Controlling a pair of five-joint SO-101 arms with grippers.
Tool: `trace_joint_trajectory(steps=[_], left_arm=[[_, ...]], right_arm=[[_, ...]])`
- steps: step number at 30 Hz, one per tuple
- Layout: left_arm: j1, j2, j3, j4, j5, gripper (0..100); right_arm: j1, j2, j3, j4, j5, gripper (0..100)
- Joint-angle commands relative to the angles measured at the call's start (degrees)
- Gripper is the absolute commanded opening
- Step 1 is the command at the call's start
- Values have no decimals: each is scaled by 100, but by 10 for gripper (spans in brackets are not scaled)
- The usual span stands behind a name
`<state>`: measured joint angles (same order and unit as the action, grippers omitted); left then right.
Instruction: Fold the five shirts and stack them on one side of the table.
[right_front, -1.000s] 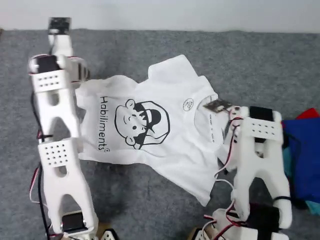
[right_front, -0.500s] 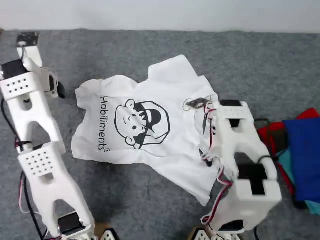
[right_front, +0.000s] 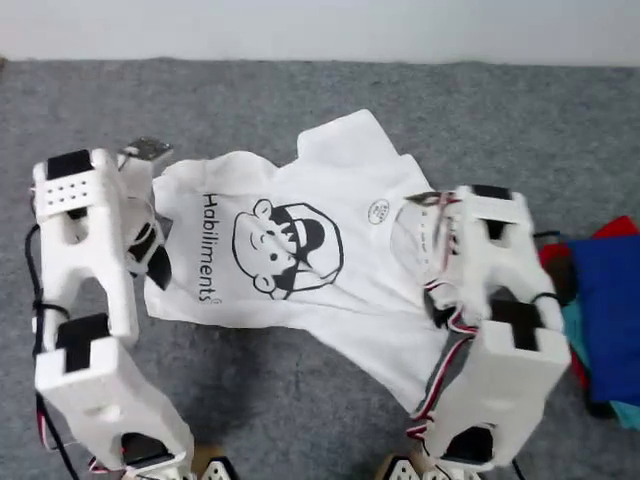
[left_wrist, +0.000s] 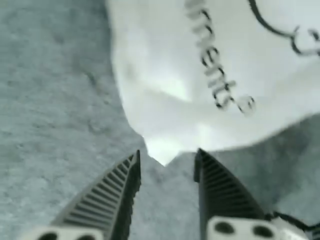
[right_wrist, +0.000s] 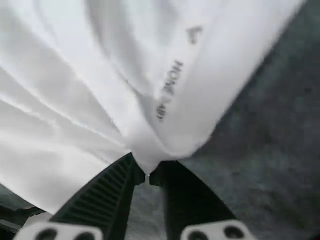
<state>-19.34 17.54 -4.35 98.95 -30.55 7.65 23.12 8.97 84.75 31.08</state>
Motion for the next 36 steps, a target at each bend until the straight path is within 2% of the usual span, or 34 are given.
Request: trace_joint_trajectory(steps=[1,7,14,16,20,23,29,36], left_arm=[[88,-545,330,185,-123,152],[70,-598,752,185,-114,152],[53,-677,919,193,-105,152],[53,-932,927,193,-97,152],[141,-1705,936,193,-44,152],[281,-2154,1165,202,273,152],[1134,-2303,2897,167,378,152],[1310,-1600,2448,-378,1231,153]], right_arm=[[725,-31,-105,145,360,9],[1657,-31,-97,259,870,9],[1684,-593,-123,382,905,38],[1684,-971,-123,382,905,135],[1525,-1552,-88,462,870,398],[1323,-1692,-88,567,862,495],[1068,-1684,-88,646,607,500],[1059,-1684,-88,769,536,500]])
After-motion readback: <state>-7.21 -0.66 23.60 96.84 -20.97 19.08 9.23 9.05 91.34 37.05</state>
